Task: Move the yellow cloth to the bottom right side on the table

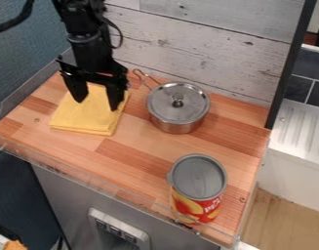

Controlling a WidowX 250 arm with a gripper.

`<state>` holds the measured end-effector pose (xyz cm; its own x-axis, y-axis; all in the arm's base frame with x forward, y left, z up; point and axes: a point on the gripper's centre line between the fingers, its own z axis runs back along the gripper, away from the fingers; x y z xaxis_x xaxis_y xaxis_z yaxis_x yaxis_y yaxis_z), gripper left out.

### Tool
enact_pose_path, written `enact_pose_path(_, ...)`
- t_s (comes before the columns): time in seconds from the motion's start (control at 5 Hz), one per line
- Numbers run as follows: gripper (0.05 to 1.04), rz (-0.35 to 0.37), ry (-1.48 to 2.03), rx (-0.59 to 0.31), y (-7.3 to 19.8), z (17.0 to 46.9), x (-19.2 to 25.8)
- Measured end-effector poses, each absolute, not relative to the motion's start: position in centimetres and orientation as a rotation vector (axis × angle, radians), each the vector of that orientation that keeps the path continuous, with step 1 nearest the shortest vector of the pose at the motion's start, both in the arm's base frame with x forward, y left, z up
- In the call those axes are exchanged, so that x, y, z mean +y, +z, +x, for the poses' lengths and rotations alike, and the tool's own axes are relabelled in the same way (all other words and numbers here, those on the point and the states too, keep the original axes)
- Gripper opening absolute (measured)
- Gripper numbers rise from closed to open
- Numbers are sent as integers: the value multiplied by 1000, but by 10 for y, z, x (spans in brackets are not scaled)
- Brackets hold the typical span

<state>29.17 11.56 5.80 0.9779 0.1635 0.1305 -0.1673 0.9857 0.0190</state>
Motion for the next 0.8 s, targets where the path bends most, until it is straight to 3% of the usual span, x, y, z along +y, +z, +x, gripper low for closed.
enact_pose_path(0.4,1001,40,246,-141,39,318,157)
enact_pose_path(0.8,1001,58,251,-135,1,328,154)
